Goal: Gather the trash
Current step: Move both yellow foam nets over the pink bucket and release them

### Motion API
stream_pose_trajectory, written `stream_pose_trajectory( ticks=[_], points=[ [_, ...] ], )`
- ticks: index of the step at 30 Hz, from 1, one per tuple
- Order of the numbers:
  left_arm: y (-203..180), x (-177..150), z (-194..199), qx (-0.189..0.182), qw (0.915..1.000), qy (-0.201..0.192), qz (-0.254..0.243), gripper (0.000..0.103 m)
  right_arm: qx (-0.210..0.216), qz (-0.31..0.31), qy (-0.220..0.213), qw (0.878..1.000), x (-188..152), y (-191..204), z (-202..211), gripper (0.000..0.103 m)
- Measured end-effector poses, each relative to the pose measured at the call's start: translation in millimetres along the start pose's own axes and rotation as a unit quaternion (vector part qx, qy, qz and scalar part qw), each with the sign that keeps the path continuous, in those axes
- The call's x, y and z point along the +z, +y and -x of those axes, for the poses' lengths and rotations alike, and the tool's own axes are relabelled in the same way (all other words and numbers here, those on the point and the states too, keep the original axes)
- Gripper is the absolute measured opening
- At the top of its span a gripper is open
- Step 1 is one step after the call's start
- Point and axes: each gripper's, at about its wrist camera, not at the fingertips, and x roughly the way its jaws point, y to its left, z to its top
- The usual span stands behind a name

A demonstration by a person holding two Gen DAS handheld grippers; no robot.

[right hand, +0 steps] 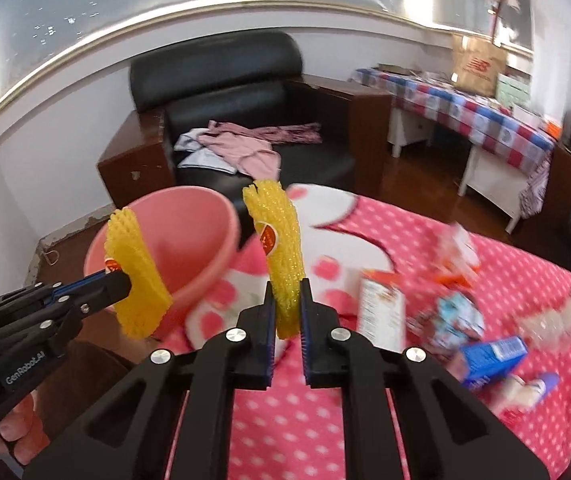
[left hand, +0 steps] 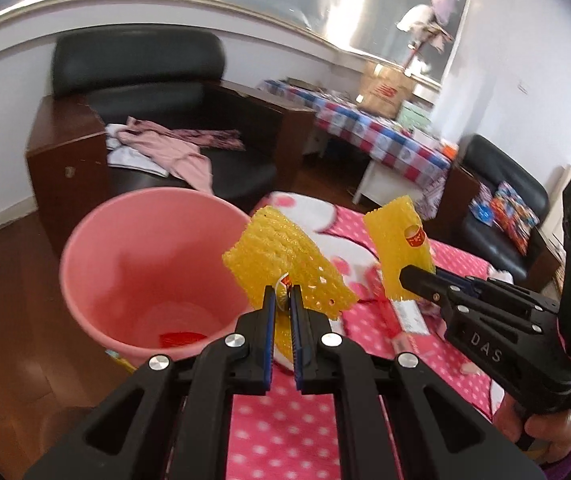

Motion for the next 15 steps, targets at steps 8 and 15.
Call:
stream_pose_trajectory(
  ticks=[8,15],
  points=[
    [49,13,4,0.045,0.9985,-0.016,0.026,0.006,0.021,0.04,0.007,0.999,19,52,-25,0.011],
    [78,15,-5,0.069,0.997,-0.014,0.033,0.006,0.025,0.057,0.016,0.998,29,77,-46,0.011]
  ],
)
